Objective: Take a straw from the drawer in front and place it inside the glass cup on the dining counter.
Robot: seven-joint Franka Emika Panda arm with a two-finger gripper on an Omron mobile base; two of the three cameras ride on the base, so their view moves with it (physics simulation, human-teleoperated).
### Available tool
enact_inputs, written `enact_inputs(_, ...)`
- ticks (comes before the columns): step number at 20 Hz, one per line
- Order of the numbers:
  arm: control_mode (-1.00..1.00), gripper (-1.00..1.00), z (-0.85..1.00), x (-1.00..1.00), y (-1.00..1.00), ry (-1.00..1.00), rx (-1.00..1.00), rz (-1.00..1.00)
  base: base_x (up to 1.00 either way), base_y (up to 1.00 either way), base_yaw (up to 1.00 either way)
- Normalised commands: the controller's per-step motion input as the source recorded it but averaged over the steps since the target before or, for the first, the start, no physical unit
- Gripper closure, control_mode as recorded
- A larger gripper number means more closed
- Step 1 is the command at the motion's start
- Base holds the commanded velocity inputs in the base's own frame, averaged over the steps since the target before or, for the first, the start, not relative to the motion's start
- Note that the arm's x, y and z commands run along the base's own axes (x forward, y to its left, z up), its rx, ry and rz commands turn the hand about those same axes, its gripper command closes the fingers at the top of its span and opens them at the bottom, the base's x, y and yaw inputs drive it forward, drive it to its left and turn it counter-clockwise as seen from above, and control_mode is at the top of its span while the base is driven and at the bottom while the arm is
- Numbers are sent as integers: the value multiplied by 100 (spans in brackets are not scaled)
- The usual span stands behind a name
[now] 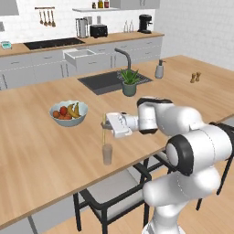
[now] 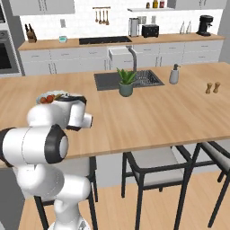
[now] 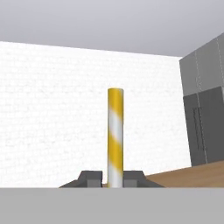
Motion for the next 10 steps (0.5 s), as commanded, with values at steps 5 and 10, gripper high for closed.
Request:
enact_inputs(5,-100,100,32,-3,-4,0,0,-1,0,0,0)
enact_inputs(10,-100,100,-5,-9,-19,2,-1,-2,0,0,0)
